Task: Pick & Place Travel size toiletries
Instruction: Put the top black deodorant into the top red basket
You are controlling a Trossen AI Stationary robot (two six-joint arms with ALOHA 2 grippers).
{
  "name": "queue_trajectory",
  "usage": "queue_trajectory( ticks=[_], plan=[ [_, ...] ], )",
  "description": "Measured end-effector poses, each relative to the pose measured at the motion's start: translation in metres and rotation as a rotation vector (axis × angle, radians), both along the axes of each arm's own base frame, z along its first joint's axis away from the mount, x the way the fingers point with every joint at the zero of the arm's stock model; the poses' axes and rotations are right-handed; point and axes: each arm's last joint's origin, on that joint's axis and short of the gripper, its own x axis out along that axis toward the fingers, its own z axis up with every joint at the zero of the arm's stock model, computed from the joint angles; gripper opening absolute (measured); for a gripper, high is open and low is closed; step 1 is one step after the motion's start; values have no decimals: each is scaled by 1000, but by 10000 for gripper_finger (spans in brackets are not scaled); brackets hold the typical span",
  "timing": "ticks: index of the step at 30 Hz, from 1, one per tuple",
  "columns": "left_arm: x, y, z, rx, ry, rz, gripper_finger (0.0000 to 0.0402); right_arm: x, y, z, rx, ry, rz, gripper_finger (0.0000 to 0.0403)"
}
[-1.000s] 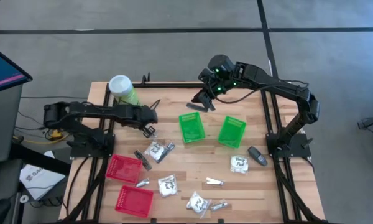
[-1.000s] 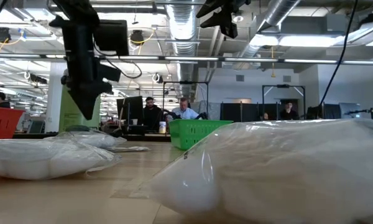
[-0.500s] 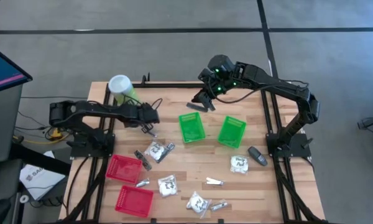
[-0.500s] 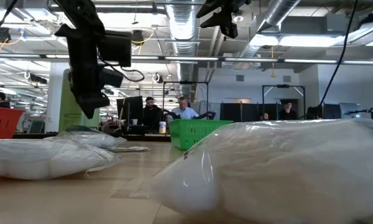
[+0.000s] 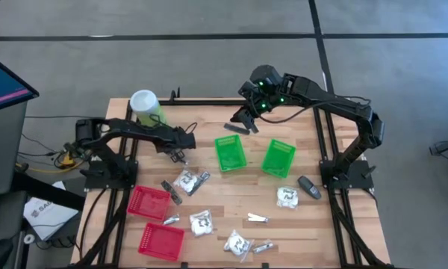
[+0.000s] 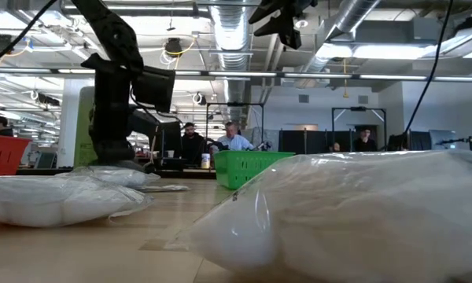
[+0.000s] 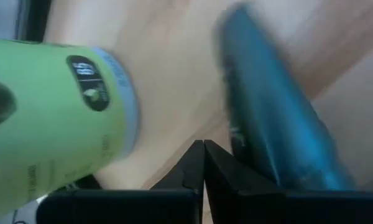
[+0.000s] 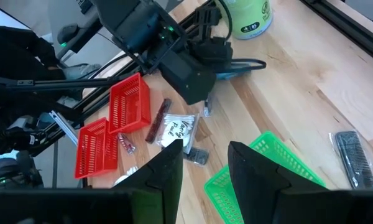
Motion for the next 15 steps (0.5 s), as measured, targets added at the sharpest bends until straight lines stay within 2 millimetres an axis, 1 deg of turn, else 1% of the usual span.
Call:
queue_trajectory(
  ticks=[5, 15],
  plan=[
    [5, -10, -1, -31, -39, -25, 0, 0, 0, 0, -1, 0, 1, 120],
    [12, -34, 21, -59, -206, -116, 0, 0, 0, 0, -9, -1, 7, 120]
  ],
)
